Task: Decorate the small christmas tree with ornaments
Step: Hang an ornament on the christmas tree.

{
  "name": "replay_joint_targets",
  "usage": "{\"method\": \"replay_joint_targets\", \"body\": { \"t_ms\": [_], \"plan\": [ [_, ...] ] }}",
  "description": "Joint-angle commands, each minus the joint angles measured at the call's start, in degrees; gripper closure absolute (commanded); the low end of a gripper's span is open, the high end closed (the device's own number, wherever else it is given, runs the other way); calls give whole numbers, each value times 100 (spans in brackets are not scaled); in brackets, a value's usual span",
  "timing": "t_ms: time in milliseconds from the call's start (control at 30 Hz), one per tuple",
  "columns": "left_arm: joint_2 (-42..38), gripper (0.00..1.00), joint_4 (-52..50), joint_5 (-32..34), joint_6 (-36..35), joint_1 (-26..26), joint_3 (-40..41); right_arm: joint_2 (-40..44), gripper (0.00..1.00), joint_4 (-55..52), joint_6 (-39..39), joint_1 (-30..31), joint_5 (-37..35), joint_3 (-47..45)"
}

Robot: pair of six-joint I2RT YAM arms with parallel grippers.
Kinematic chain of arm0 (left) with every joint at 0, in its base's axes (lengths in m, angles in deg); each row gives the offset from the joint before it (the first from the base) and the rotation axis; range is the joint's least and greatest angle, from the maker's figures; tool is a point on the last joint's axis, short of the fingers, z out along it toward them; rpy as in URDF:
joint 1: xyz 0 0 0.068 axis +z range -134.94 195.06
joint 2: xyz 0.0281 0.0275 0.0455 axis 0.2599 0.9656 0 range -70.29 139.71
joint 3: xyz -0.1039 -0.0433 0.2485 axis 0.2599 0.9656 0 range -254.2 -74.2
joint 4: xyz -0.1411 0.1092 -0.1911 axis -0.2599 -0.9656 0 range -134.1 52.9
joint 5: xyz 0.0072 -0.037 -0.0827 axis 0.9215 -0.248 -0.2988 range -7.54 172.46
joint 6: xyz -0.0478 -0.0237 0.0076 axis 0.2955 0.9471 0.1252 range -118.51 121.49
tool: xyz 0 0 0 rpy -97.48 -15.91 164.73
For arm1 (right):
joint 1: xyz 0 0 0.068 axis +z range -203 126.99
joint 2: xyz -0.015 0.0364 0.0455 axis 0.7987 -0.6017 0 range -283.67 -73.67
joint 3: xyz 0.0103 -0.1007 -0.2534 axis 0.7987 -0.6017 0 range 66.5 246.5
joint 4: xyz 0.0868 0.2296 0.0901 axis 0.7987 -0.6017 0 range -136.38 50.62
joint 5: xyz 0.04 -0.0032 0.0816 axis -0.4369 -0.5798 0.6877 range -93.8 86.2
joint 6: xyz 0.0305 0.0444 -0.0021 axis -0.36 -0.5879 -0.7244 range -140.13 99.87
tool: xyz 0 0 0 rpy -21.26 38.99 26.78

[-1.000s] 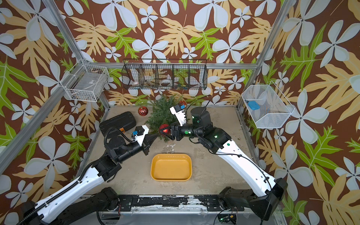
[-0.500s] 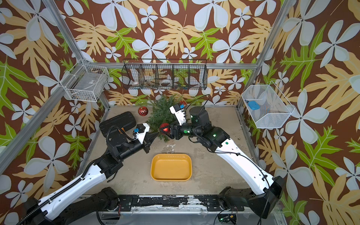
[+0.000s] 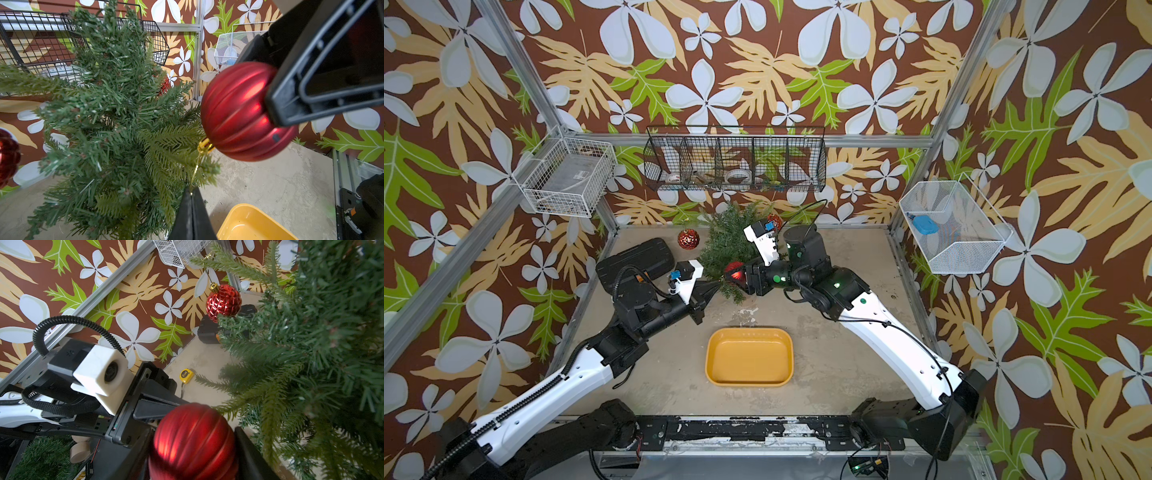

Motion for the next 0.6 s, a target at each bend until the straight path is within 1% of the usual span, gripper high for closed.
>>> {"method": "replay_joint_targets", "body": {
  "t_ms": [0,200,267,433,567],
  "plan": [
    [34,100,134,-158,62,26,-27,1,59,53,92,8,-101,47],
    [110,100,134,-436,115,26,-12,116,59,-69,131,8,-550,47],
    [68,99,152,-499,115,26,27,141,60,-124,145,8,-654,55],
    [-17,95,248,-495,132,26,113,206,60,-129,141,8,-690,11],
    [57,87,199,-448,143,26,70,172,59,-86,181,4,-555,-50]
  ]
}}
